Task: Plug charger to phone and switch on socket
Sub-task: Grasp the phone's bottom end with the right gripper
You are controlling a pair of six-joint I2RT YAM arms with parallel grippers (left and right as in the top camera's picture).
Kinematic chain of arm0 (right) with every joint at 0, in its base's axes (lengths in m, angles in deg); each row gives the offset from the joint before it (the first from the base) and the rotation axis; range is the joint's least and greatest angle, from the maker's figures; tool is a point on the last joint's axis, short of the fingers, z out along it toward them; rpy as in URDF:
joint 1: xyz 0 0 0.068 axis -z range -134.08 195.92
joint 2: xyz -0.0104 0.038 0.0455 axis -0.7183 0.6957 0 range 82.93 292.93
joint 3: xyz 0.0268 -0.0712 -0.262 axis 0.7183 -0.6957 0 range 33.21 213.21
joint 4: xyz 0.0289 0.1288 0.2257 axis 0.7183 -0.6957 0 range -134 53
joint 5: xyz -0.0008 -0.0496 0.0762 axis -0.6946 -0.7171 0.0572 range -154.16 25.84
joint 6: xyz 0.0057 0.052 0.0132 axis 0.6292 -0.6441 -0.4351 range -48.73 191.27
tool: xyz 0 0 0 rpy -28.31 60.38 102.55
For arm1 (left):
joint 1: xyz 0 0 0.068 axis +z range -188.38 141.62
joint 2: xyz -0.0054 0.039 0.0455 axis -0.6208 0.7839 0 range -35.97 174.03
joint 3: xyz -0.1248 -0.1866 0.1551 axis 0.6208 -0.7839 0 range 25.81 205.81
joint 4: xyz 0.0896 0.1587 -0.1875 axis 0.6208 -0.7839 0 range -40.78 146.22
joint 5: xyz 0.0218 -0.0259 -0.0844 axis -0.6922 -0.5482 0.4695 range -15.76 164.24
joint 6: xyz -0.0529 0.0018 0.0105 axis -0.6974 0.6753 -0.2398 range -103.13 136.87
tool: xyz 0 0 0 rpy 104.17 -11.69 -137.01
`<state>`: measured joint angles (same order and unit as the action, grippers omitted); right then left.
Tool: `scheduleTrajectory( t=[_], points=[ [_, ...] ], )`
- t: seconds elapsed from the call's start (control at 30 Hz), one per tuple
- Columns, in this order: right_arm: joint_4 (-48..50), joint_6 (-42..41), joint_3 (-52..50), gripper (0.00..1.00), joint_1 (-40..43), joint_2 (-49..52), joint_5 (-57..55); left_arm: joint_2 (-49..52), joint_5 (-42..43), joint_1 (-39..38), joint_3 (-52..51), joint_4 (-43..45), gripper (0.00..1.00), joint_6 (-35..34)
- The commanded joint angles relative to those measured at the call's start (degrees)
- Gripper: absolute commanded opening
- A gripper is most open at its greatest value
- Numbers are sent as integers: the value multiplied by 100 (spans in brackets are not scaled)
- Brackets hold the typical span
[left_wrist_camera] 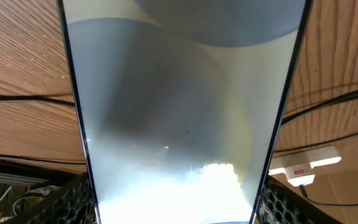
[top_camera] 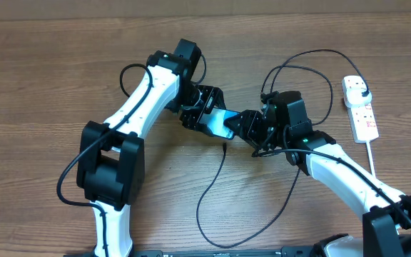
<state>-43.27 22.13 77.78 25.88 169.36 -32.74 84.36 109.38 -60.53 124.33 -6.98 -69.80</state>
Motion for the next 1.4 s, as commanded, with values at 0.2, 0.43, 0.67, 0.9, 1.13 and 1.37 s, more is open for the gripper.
scheduleTrajectory(
  t=[0.2, 0.43, 0.67, 0.9, 1.13, 1.37],
  points=[
    [17, 146, 81, 45, -26, 0, -59, -127, 177, -321, 151, 184, 4, -81],
    [13, 149, 81, 30, -26, 0, -96, -127, 197, -354, 151, 205, 4, -127],
    [-28, 149, 81, 28, -26, 0, -205, -127, 195, -356, 151, 212, 4, -168],
    [-48, 149, 81, 26, -26, 0, -278, -127, 164, -376, 151, 249, 4, -295],
    [-74, 149, 81, 24, -28, 0, -341, -127, 24, -387, 151, 245, 4, -339],
    [-68, 144, 81, 24, -127, 0, -481, -127, -116, -470, 151, 251, 4, -428]
  ],
)
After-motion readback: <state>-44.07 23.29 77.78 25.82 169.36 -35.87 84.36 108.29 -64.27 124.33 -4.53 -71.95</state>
